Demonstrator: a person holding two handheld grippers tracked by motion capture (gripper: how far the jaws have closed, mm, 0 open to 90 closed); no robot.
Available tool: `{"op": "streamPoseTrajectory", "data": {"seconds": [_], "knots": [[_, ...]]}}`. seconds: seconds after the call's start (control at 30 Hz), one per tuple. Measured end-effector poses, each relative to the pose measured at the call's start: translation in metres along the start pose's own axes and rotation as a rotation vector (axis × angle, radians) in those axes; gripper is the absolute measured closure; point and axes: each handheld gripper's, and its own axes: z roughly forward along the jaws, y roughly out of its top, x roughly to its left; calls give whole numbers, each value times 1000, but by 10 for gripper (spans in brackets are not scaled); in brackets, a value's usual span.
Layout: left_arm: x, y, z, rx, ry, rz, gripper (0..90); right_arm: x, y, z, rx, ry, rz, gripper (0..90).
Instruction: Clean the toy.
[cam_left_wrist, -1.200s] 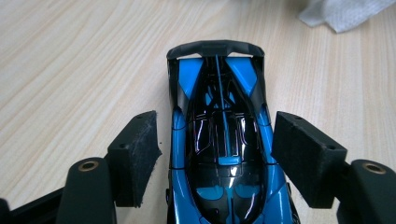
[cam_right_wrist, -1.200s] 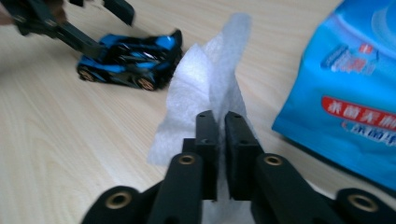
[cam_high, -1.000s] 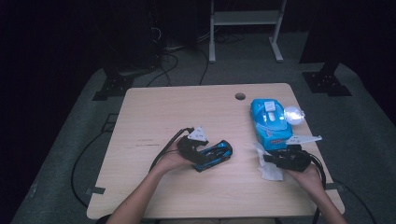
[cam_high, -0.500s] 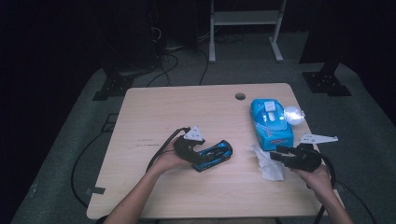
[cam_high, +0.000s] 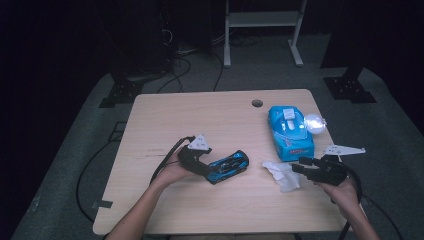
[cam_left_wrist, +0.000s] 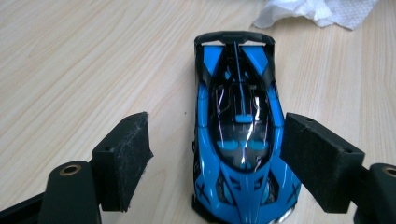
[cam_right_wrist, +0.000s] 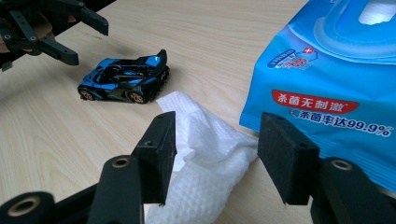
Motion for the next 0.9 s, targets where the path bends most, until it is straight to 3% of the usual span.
{"op": "streamPoseTrajectory", "data": {"seconds": [0.9], "knots": [[4,-38,-34,-11,67,-62,202,-4,-8,-4,-16,-20,19,413]]}}
